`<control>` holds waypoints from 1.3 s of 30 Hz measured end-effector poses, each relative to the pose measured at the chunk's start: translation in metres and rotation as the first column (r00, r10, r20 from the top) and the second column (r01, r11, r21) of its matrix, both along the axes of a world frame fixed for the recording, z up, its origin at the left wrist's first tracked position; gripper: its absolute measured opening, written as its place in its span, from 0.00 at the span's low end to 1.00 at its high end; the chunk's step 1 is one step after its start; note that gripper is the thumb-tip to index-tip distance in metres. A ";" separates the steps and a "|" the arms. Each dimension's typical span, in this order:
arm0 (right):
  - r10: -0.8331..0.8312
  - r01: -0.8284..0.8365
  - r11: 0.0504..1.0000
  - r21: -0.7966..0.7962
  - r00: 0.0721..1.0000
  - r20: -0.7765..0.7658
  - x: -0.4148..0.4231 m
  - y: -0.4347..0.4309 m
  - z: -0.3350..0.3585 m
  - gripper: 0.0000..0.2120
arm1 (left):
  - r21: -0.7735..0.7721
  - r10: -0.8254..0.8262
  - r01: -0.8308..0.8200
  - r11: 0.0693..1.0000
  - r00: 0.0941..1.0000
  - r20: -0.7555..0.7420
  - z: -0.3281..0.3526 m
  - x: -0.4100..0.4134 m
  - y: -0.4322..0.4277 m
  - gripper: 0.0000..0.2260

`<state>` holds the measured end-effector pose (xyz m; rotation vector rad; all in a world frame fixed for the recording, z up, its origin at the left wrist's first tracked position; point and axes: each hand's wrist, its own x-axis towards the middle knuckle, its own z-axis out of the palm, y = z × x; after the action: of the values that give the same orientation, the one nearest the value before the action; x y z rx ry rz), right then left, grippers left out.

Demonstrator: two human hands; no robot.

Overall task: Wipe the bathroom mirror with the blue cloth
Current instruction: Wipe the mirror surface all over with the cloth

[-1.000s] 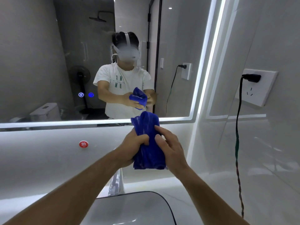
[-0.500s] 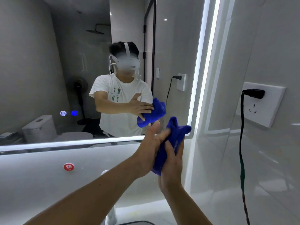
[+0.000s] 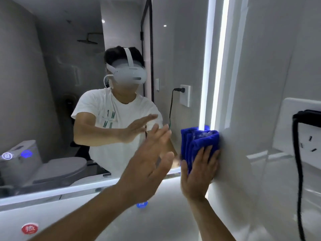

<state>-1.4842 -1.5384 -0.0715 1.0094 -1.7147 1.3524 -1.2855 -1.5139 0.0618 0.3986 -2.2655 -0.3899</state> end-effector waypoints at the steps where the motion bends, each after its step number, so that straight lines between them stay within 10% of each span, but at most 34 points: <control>1: -0.017 0.017 1.000 0.003 1.000 -0.022 -0.003 -0.003 -0.005 0.36 | -0.076 0.020 -0.020 0.997 1.000 0.007 0.004 0.000 -0.008 0.21; 14: -0.110 0.111 0.994 -0.012 0.947 -0.301 -0.017 0.003 0.037 0.34 | -0.737 0.436 -0.267 0.620 0.899 0.042 0.009 -0.006 -0.060 0.29; 24: -0.074 0.083 0.996 0.039 0.979 -0.191 -0.011 -0.003 -0.058 0.32 | -0.703 0.348 -0.343 0.623 0.926 -0.143 0.014 0.008 -0.056 0.27; 35: -0.198 0.184 0.974 -0.131 0.974 -0.107 0.002 -0.016 0.186 0.31 | -0.695 0.374 -0.394 0.602 0.908 -0.191 0.040 0.015 -0.058 0.28; 39: -0.188 0.161 0.971 -0.175 0.971 -0.150 -0.003 -0.019 0.178 0.29 | -0.689 0.389 -0.426 0.586 0.894 -0.222 0.050 0.019 -0.058 0.28</control>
<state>-1.4876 -1.5574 0.1061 0.8341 -1.5067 1.2361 -1.2663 -1.5715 0.1122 0.4559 -1.9860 0.7363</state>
